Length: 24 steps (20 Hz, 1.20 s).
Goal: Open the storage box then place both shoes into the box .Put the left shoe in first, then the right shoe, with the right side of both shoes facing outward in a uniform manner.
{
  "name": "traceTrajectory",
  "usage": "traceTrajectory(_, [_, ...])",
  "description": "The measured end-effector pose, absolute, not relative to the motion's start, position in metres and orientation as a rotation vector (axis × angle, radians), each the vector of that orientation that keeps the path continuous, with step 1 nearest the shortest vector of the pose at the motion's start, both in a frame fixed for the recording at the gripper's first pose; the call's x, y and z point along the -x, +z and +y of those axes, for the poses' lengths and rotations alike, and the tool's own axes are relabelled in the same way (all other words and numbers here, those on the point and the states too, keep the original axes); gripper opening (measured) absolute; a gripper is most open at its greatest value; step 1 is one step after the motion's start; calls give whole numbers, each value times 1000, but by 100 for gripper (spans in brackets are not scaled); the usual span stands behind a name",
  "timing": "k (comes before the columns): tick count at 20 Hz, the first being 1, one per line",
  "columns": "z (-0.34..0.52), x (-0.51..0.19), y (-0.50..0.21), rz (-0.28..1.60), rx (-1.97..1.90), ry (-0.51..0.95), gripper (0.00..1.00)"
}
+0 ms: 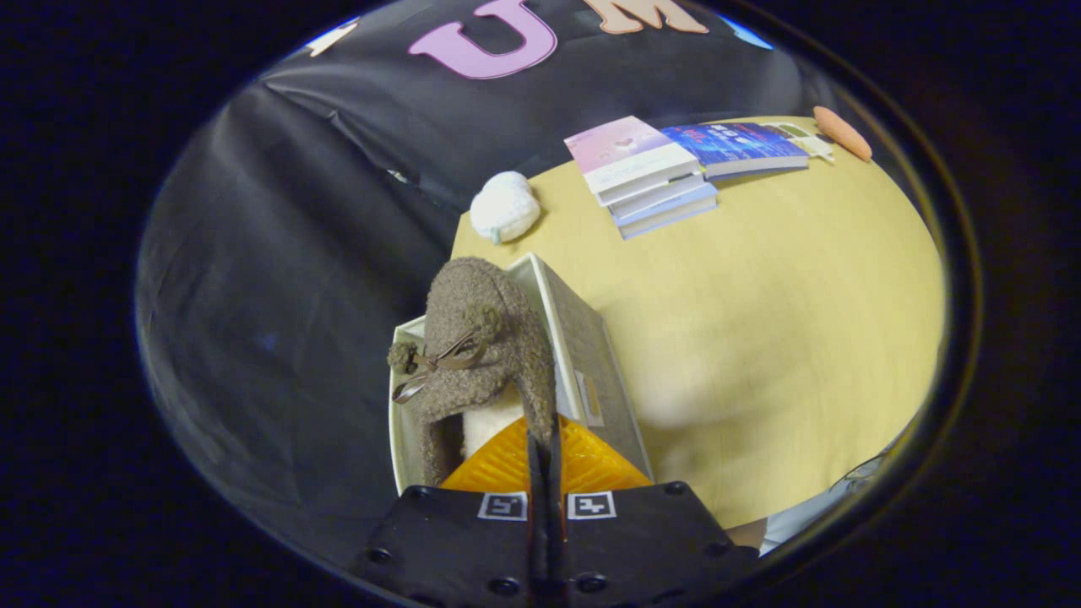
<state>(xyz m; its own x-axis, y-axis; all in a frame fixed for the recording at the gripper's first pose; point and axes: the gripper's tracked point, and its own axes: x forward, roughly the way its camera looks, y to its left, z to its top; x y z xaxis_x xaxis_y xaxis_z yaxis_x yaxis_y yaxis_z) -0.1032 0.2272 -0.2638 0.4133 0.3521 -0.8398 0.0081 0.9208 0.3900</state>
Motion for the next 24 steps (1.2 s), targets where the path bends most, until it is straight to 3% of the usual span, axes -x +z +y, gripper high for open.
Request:
traceTrajectory(2, [232, 100, -262, 1126, -376, 230, 4])
traceTrajectory(4, [230, 101, -263, 1123, -362, 222, 13])
traceTrajectory(24, [216, 91, -251, 1089, -384, 203, 12])
